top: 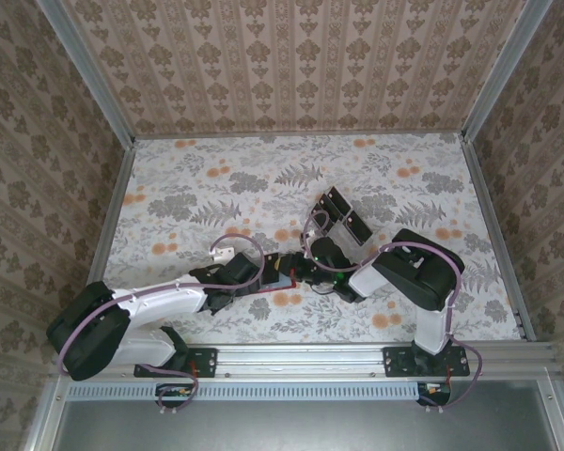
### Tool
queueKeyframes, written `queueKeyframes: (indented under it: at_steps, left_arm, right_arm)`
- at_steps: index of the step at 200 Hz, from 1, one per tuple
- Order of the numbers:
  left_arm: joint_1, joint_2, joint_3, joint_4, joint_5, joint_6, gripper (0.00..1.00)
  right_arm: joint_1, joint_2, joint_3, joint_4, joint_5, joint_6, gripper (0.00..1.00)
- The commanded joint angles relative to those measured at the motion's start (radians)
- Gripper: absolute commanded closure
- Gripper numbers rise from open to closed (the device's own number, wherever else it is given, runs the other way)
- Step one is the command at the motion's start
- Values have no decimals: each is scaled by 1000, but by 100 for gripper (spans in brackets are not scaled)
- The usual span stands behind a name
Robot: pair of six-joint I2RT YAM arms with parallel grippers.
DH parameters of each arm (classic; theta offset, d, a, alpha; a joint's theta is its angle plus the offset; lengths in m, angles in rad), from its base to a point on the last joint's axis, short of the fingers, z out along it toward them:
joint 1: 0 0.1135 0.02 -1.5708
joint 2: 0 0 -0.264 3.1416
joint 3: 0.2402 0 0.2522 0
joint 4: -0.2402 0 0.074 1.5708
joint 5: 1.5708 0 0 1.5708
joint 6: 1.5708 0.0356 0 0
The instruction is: Put the credit cards into the card holder
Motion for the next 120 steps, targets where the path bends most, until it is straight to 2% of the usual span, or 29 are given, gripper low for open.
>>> queueKeyframes:
  at_steps: [1, 120]
  left_arm:
    - [4, 8, -34, -83, -4, -14, 0]
    - [3, 9, -33, -83, -3, -13, 0]
  right_arm:
    - [7, 21, -24, 21, -22, 2, 100]
    - [7, 81, -7, 65, -79, 28, 100]
